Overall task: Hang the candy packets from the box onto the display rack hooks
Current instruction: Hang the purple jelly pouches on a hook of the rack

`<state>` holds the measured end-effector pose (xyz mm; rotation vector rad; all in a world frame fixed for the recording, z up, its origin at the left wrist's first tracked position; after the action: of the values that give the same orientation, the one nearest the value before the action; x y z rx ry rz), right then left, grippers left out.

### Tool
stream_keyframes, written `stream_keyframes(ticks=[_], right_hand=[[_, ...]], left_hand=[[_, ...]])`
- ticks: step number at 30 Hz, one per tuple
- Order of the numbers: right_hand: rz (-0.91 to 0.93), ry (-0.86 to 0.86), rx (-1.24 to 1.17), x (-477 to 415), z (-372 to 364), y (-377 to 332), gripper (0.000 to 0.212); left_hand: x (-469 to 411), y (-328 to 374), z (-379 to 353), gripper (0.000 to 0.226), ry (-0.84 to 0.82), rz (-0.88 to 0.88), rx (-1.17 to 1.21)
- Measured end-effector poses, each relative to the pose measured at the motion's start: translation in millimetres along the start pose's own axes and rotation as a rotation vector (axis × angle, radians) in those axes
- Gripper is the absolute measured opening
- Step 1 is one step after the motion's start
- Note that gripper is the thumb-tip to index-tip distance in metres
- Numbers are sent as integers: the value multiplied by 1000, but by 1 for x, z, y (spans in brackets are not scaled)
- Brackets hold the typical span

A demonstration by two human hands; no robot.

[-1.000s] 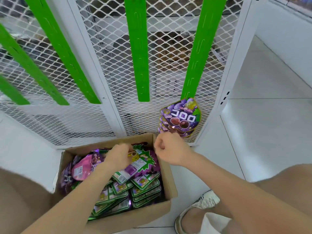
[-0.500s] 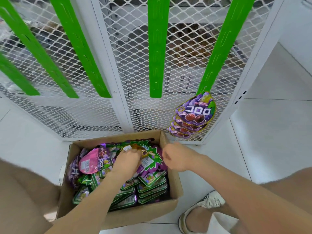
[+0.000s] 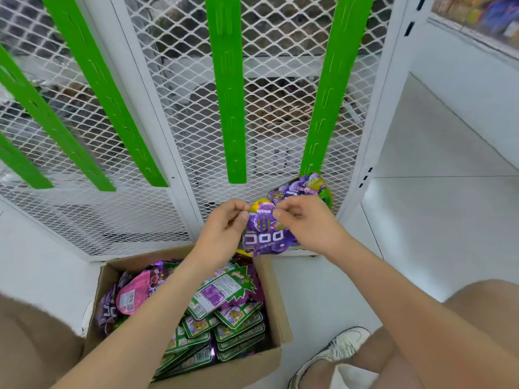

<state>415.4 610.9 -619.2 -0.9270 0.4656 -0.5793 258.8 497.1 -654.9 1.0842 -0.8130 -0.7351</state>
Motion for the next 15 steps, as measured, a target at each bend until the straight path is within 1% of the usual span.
stream_keyframes(ticks=[2,5,8,9,11,13,15], right_hand=[[-3,160,-93,3,17,-9,12],[23,381,-133,2,44,-18,14],[60,584,-87,-4,71,-20,15],[71,629,-49,-5,79,-21,15],[86,687,-13,-7,92,-22,15],[90,709,-4,-9,98,-22,17],[70,697,9,-12,99,-19,21]], left_hand=[[-1,22,-5,16,13,-29,29],[-6,57,-17,25,-13,-113,-41],[-12,92,-31,47,-18,-145,-91],[-16,102,-37,53,-19,-140,-92],[-21,121,-50,58,-40,-130,-52],[-26,134,-62,51,-75,-114,31],[-29,142,-72,36,-108,-112,60]])
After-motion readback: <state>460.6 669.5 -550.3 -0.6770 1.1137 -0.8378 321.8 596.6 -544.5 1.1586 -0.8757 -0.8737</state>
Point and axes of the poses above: each hand's wrist, its own x-axis away from the middle knuckle, its own z-axis out of the back of the hand, y = z × x, the point moved 4 cm from there along -x, towards the middle knuckle, and after that the axes turned 12 degrees about z, right-handed, at the moved point
